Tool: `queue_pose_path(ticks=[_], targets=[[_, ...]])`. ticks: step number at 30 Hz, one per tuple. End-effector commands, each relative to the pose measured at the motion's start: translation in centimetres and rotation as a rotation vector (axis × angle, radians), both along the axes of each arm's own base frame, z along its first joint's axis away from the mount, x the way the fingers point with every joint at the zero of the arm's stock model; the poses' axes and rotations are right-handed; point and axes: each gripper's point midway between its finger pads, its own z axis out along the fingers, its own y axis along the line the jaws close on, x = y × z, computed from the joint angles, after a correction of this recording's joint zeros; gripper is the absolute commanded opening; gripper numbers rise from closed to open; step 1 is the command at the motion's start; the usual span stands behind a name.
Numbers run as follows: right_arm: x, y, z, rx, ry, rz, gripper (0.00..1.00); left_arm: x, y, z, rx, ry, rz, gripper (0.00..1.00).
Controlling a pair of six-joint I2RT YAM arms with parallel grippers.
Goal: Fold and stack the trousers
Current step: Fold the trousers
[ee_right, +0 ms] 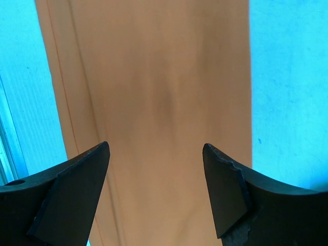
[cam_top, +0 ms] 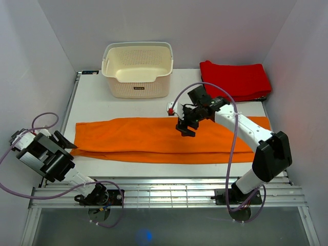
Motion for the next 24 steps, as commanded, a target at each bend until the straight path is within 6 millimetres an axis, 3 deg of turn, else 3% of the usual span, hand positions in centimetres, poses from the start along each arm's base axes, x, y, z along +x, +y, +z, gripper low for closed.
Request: queue_pose_path(ticks=[1, 7, 14, 17, 21, 22, 24], targets=[[-0.6, 1.9, -1.4, -0.010, 0.027, 0.024, 0.79, -0.7, -0.3, 0.4, 0.015, 0.003, -0.041, 0.76], [-3.6, 3.6, -3.8, -0.023, 0.072, 0.114, 0.79, -0.6, -0.4, -0.8, -0.021, 0.014, -0.032, 0.68], [-4.7, 4.3, -6.9, -0.038, 0.069, 0.104, 0.80, 0.5, -0.7, -1.9, -0.117, 0.008, 0.010, 0.59], [-4.6, 3.9, -8.2, -0.037, 0.051, 0.071, 0.79, 1.1, -0.9, -1.6, -0.144, -0.017, 0.022, 0.49], [-4.9, 2.9, -9.9, -0.051, 0.036, 0.050, 0.72, 1.8, -1.1, -0.9, -0.161, -0.049, 0.031, 0.27], [-5.1, 2.6, -10.7, -0.057, 0.035, 0.045, 0.71, 2.0, -1.1, -0.6, -0.160, -0.062, 0.030, 0.18], [-5.0, 2.1, -11.4, -0.073, 0.027, 0.022, 0.69, 2.5, -0.8, 0.4, -0.134, -0.093, 0.027, 0.11]])
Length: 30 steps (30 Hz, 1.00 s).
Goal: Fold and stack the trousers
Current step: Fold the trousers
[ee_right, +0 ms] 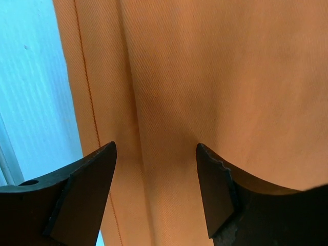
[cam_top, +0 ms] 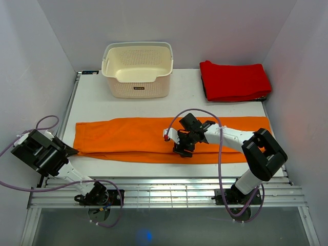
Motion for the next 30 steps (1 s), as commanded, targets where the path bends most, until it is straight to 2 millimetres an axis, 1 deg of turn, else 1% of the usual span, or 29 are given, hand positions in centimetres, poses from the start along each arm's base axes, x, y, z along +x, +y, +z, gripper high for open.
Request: queue_pose_path(ticks=[1, 2, 3, 4, 5, 6, 7, 8, 9, 10, 11, 12, 13, 15, 16, 17, 18, 19, 20, 21, 22, 23, 25, 26, 27, 28, 29, 30], targets=[[1.3, 0.6, 0.3, 0.050, -0.086, -0.039, 0.67, 2.3, 1.2, 3.0, 0.075, -0.130, 0.001, 0.03], [1.3, 0.3, 0.0, 0.044, -0.087, -0.053, 0.63, 2.6, 1.3, 3.5, 0.091, -0.143, -0.006, 0.00], [1.3, 0.2, -0.2, 0.042, -0.086, -0.059, 0.59, 3.0, 1.7, 4.7, 0.132, -0.173, -0.009, 0.00], [1.3, 0.2, -0.5, 0.043, -0.092, -0.065, 0.55, 3.6, 1.7, 5.3, 0.153, -0.197, -0.023, 0.00], [1.5, 0.1, -0.6, 0.041, -0.097, -0.078, 0.47, 4.0, 1.9, 6.0, 0.175, -0.215, -0.029, 0.00], [1.5, 0.0, -0.8, 0.035, -0.096, -0.085, 0.43, 4.7, 2.3, 7.4, 0.225, -0.251, -0.043, 0.00], [1.5, -0.1, -0.9, 0.034, -0.097, -0.089, 0.40, 5.7, 2.0, 8.2, 0.255, -0.279, -0.075, 0.00], [1.6, -0.1, -0.9, 0.037, -0.101, -0.097, 0.33, 6.3, 2.0, 8.8, 0.282, -0.292, -0.095, 0.00], [1.5, -0.1, -0.8, 0.039, -0.101, -0.099, 0.29, 7.0, 2.0, 9.5, 0.310, -0.314, -0.112, 0.00], [1.5, -0.1, -0.8, 0.041, -0.103, -0.103, 0.24, 8.8, 1.8, 10.8, 0.364, -0.359, -0.158, 0.00], [1.5, -0.2, -0.8, 0.044, -0.104, -0.107, 0.14, 9.7, 1.7, 11.4, 0.392, -0.377, -0.176, 0.00], [1.5, -0.3, -0.7, 0.049, -0.110, -0.112, 0.09, 10.6, 1.7, 11.9, 0.430, -0.391, -0.196, 0.00], [1.6, -0.3, -0.6, 0.053, -0.113, -0.118, 0.08, 12.7, 1.2, 13.2, 0.488, -0.450, -0.242, 0.00], [1.7, -0.4, -0.3, 0.064, -0.126, -0.127, 0.08, 14.9, 0.8, 14.4, 0.556, -0.496, -0.286, 0.00], [1.7, -0.5, -0.2, 0.069, -0.127, -0.132, 0.08, 16.7, -0.3, 15.2, 0.596, -0.546, -0.336, 0.00], [1.7, -0.5, 0.0, 0.078, -0.128, -0.132, 0.08, 18.0, -0.5, 16.3, 0.631, -0.580, -0.362, 0.00], [1.7, -0.6, 0.3, 0.086, -0.134, -0.135, 0.08, 18.9, -0.9, 17.0, 0.651, -0.611, -0.388, 0.00], [1.7, -0.6, 0.5, 0.093, -0.136, -0.140, 0.08, 20.3, -1.5, 18.2, 0.681, -0.669, -0.416, 0.00], [1.9, -0.7, 0.6, 0.098, -0.141, -0.151, 0.08, 21.0, -1.6, 19.8, 0.700, -0.720, -0.422, 0.00], [2.0, -0.7, 1.1, 0.109, -0.150, -0.158, 0.08, 21.3, -2.3, 21.1, 0.691, -0.784, -0.451, 0.00], [2.1, -0.7, 1.4, 0.117, -0.154, -0.161, 0.08, 21.3, -2.2, 21.8, 0.739, -0.820, -0.494, 0.00], [2.1, -0.7, 1.6, 0.124, -0.155, -0.164, 0.08, 20.3, -2.6, 21.9, 0.764, -0.833, -0.513, 0.00], [1.8, -0.8, 2.0, 0.129, -0.150, -0.157, 0.08, 18.4, -1.9, 20.8, 0.822, -0.828, -0.540, 0.00], [1.4, -0.7, 2.0, 0.132, -0.137, -0.142, 0.08, 17.1, -1.5, 19.7, 0.850, -0.815, -0.561, 0.00], [1.0, -0.7, 1.9, 0.131, -0.124, -0.126, 0.08, 15.1, -1.8, 17.4, 0.833, -0.779, -0.566, 0.00], [0.3, -1.1, 1.5, 0.115, -0.098, -0.110, 0.08, 13.4, -0.9, 16.1, 0.817, -0.745, -0.553, 0.00], [-0.2, -1.2, 1.3, 0.115, -0.080, -0.094, 0.08, 12.2, -0.5, 14.8, 0.823, -0.731, -0.581, 0.00], [-0.6, -1.3, 1.0, 0.107, -0.069, -0.077, 0.08, 10.4, -0.1, 12.6, 0.788, -0.682, -0.566, 0.00]])
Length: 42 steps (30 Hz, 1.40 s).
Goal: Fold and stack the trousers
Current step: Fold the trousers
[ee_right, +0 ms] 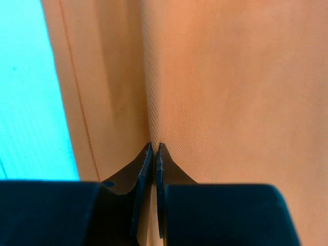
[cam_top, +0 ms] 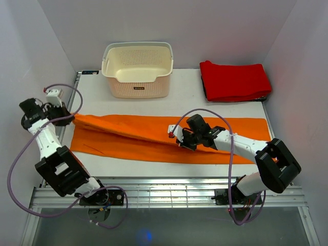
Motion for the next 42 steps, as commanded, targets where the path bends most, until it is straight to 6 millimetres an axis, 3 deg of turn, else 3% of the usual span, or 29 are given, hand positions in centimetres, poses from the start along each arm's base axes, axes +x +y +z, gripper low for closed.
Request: queue_pose_path(ticks=[1, 3, 4, 7, 12, 17, 22, 24, 28, 31, 35, 39, 42], targets=[[-2.4, -1.0, -1.1, -0.027, 0.075, 0.065, 0.08, -4.6, 1.6, -3.7, 0.052, 0.053, -0.018, 0.00], [-3.4, -1.4, -1.9, -0.053, 0.120, 0.094, 0.08, -6.6, 2.7, -6.2, 0.050, 0.116, 0.016, 0.00], [-3.8, -1.4, -2.0, -0.055, 0.140, 0.109, 0.08, -7.7, 2.3, -8.4, 0.014, 0.174, 0.019, 0.00], [-4.6, -1.5, -2.7, -0.071, 0.187, 0.134, 0.08, -9.8, 2.6, -12.2, -0.007, 0.281, 0.026, 0.00], [-5.3, -1.6, -3.5, -0.110, 0.236, 0.158, 0.08, -11.3, 2.8, -15.4, -0.049, 0.400, 0.050, 0.00], [-5.3, -1.6, -3.3, -0.125, 0.223, 0.170, 0.08, -11.1, 4.0, -16.6, -0.062, 0.436, 0.101, 0.00], [-4.1, -1.4, -0.4, -0.119, 0.152, 0.163, 0.08, -10.9, 4.5, -16.8, -0.068, 0.445, 0.142, 0.00], [-4.2, -1.4, 1.0, -0.111, 0.144, 0.168, 0.08, -11.0, 4.7, -16.9, -0.061, 0.453, 0.152, 0.00], [-5.6, -1.9, 1.2, -0.142, 0.182, 0.184, 0.08, -11.3, 4.8, -16.9, -0.052, 0.458, 0.172, 0.00], [-7.2, -2.1, 0.0, -0.173, 0.223, 0.196, 0.08, -11.4, 4.7, -17.1, -0.060, 0.461, 0.182, 0.00], [-8.8, -3.0, -4.3, -0.263, 0.303, 0.193, 0.08, -11.6, 4.5, -17.5, -0.070, 0.477, 0.193, 0.00], [-9.0, -4.6, -8.6, -0.358, 0.334, 0.150, 0.08, -11.8, 4.8, -17.7, -0.069, 0.491, 0.218, 0.00], [-7.9, -4.7, -9.9, -0.384, 0.304, 0.104, 0.08, -11.9, 5.0, -18.0, -0.074, 0.510, 0.233, 0.00]])
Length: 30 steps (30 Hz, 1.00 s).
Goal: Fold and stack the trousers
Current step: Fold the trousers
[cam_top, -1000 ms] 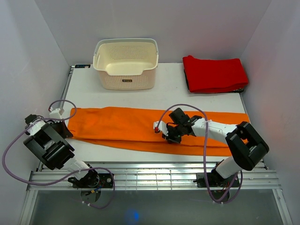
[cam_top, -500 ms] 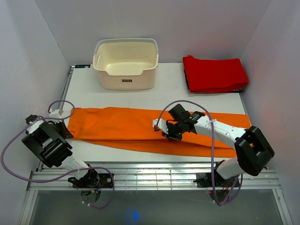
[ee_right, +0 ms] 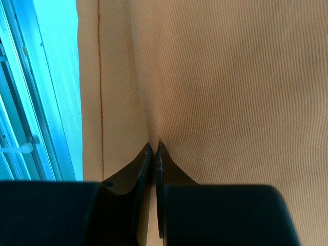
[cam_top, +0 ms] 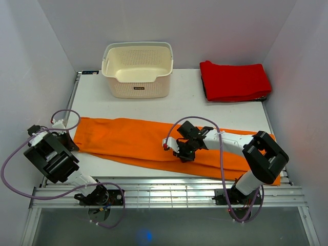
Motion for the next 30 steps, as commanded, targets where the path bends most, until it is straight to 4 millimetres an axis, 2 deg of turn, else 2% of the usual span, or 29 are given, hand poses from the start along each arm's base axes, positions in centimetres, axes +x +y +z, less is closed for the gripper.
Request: queue_pose_path(ticks=[1, 3, 8, 11, 13, 16, 18, 22, 30], targets=[[-0.5, -3.9, -5.5, -0.212, 0.000, -0.055, 0.08, -0.7, 2.2, -1.5, 0.085, 0.062, 0.036, 0.00], [0.7, -4.0, -5.5, -0.226, -0.044, -0.065, 0.08, -0.5, 2.3, -1.5, 0.074, 0.066, 0.050, 0.00], [5.5, -2.8, -3.3, -0.220, -0.160, -0.091, 0.08, 0.1, 2.4, -1.6, 0.033, 0.071, 0.097, 0.00], [7.4, -2.2, -1.8, -0.199, -0.189, -0.097, 0.08, 0.2, 3.0, -2.1, 0.039, 0.094, 0.156, 0.00], [7.6, -2.2, -1.1, -0.196, -0.186, -0.089, 0.08, 0.3, 3.5, -2.5, 0.049, 0.112, 0.192, 0.00], [7.5, -1.6, 1.1, -0.162, -0.183, -0.077, 0.08, 0.0, 3.6, -3.4, 0.044, 0.153, 0.219, 0.00], [7.2, -1.3, 3.1, -0.142, -0.172, -0.081, 0.08, 0.0, 3.2, -3.8, 0.046, 0.169, 0.208, 0.00], [6.3, -0.9, 5.4, -0.119, -0.146, -0.073, 0.08, -0.2, 2.7, -4.0, 0.051, 0.175, 0.205, 0.00], [3.6, -1.5, 5.7, -0.165, -0.093, -0.060, 0.08, -0.5, 2.8, -4.1, 0.057, 0.191, 0.222, 0.00]])
